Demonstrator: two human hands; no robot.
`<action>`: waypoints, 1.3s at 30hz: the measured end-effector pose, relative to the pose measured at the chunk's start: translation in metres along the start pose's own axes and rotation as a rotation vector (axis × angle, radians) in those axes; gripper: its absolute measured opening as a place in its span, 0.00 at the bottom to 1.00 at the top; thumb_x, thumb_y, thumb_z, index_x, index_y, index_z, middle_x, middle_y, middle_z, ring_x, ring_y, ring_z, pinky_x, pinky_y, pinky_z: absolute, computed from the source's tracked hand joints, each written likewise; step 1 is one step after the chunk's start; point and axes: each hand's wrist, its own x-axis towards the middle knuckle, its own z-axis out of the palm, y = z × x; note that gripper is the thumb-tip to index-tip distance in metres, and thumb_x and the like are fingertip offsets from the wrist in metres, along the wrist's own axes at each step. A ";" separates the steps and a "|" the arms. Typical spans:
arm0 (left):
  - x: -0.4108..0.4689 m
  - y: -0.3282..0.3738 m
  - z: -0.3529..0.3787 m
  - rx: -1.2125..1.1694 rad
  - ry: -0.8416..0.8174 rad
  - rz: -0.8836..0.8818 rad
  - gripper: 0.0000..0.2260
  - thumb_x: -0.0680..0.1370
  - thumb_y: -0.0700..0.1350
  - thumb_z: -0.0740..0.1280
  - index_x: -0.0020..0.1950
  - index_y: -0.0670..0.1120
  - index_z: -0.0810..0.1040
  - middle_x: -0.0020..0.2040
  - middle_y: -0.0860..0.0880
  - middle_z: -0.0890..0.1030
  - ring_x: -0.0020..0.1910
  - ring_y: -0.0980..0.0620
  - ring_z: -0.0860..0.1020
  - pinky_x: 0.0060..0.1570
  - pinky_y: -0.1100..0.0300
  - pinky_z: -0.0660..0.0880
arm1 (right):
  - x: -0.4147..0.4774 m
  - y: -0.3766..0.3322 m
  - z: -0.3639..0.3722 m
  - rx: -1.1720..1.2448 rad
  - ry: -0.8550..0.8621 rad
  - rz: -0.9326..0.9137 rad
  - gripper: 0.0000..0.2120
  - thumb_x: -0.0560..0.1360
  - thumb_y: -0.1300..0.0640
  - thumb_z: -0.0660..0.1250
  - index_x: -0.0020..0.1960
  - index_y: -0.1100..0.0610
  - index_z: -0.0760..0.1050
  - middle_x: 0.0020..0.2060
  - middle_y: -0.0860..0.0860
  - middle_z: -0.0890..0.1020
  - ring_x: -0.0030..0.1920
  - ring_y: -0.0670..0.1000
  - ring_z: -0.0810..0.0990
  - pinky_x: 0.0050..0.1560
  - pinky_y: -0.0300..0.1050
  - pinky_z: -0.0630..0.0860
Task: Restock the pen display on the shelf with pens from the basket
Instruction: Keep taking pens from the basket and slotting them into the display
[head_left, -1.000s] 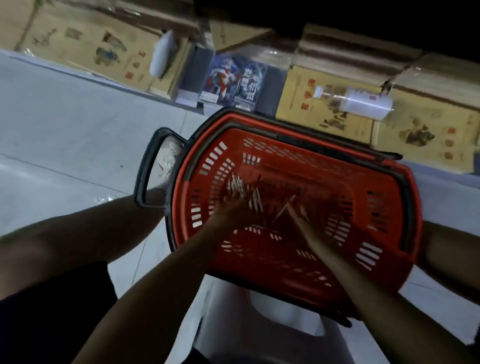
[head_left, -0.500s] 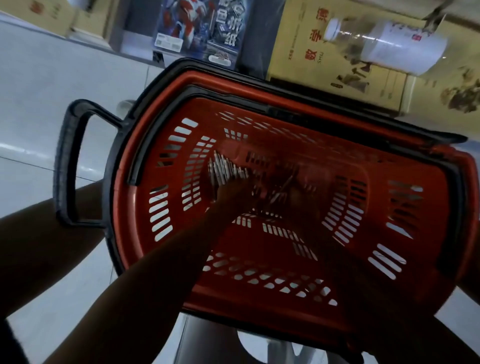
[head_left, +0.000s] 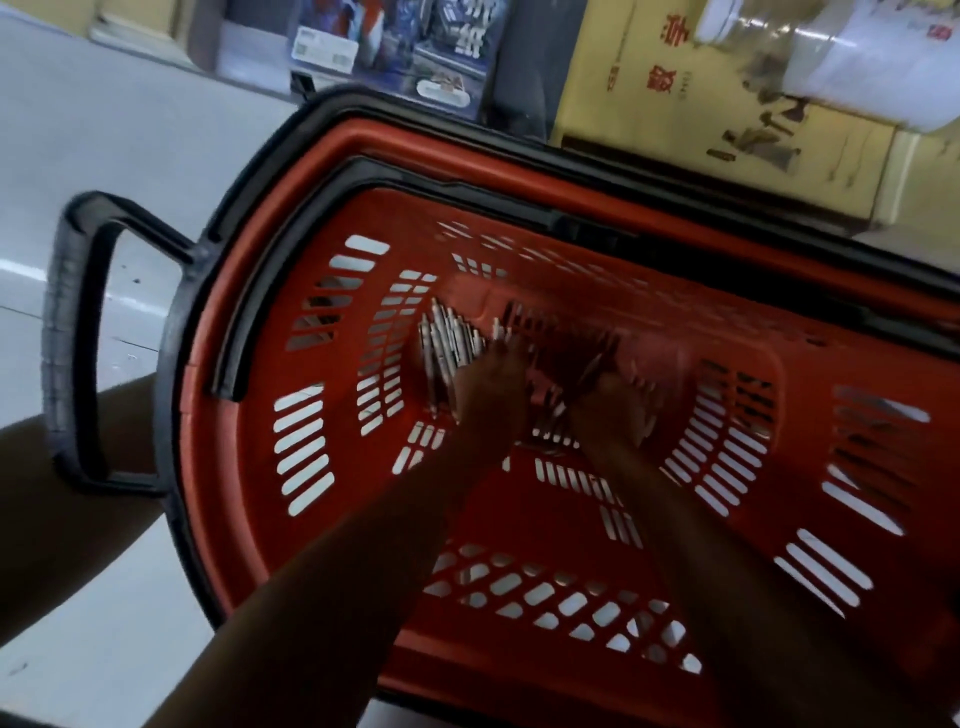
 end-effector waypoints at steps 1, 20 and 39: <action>-0.003 0.000 0.003 -0.008 0.070 -0.012 0.19 0.75 0.40 0.70 0.66 0.41 0.78 0.41 0.43 0.83 0.32 0.43 0.82 0.29 0.55 0.76 | 0.000 0.001 -0.001 -0.027 -0.003 -0.016 0.20 0.81 0.50 0.65 0.67 0.63 0.77 0.62 0.62 0.81 0.63 0.61 0.80 0.60 0.47 0.75; -0.015 -0.003 -0.085 -0.595 -0.173 -0.287 0.03 0.80 0.44 0.73 0.49 0.45 0.84 0.41 0.50 0.83 0.33 0.62 0.80 0.28 0.74 0.69 | -0.042 -0.051 -0.032 0.252 -0.012 -0.227 0.10 0.75 0.71 0.69 0.41 0.59 0.73 0.34 0.55 0.75 0.39 0.52 0.73 0.35 0.42 0.62; -0.120 0.037 -0.197 -0.948 -0.018 -0.209 0.16 0.86 0.39 0.60 0.42 0.43 0.81 0.33 0.48 0.82 0.29 0.50 0.72 0.28 0.61 0.65 | -0.164 -0.062 -0.104 0.572 0.087 -0.275 0.11 0.79 0.58 0.71 0.44 0.49 0.71 0.41 0.58 0.85 0.33 0.53 0.79 0.34 0.45 0.74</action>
